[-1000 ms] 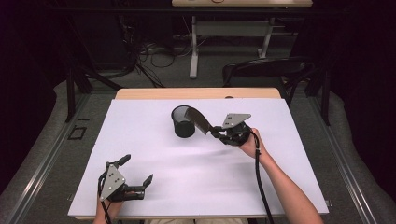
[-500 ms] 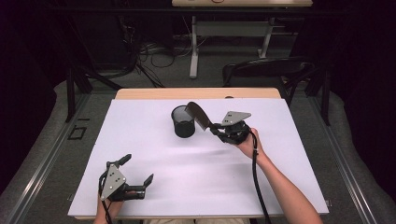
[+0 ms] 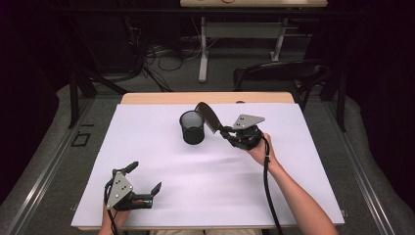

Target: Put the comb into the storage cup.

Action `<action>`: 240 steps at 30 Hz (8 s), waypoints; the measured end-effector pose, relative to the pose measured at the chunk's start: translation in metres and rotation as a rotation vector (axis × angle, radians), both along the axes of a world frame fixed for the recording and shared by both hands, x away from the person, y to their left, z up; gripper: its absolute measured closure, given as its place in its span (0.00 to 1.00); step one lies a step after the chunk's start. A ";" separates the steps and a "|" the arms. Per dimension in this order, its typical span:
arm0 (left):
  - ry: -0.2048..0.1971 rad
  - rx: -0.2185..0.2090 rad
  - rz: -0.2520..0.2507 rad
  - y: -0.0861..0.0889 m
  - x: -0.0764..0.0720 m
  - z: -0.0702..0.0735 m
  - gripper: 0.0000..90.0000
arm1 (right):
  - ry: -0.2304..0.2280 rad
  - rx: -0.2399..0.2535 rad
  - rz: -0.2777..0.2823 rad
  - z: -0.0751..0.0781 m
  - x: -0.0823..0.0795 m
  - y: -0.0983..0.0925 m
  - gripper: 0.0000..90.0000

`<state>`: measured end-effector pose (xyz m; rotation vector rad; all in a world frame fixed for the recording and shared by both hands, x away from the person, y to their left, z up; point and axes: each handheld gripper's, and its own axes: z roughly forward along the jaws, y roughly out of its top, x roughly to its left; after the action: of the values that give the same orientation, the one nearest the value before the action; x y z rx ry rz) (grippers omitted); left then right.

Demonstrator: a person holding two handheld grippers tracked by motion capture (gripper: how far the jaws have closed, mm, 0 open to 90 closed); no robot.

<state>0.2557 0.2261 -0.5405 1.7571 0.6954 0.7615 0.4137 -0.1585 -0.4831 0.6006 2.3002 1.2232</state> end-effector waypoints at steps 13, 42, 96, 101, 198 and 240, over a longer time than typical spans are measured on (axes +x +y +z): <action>0.001 -0.003 0.005 0.001 -0.001 0.000 0.00 | -0.017 0.029 -0.023 0.010 0.006 0.011 0.81; -0.002 -0.002 0.004 0.001 -0.001 0.000 0.00 | -0.010 0.070 -0.066 0.029 0.023 0.021 0.81; -0.003 -0.003 0.006 0.001 -0.001 0.000 0.00 | -0.018 0.105 -0.070 0.056 0.047 0.049 0.81; -0.004 -0.004 0.007 0.002 -0.001 0.001 0.00 | -0.013 0.116 -0.069 0.057 0.049 0.051 0.81; -0.010 -0.006 0.008 0.003 -0.002 0.002 0.00 | -0.020 0.289 -0.050 0.042 0.070 0.105 0.81; -0.009 -0.015 0.010 0.004 -0.003 0.003 0.00 | 0.030 0.223 -0.038 0.011 0.077 0.112 0.81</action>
<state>0.2528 0.2297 -0.5379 1.7371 0.7028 0.7682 0.4911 -0.0461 -0.4717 0.7415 2.1818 1.4733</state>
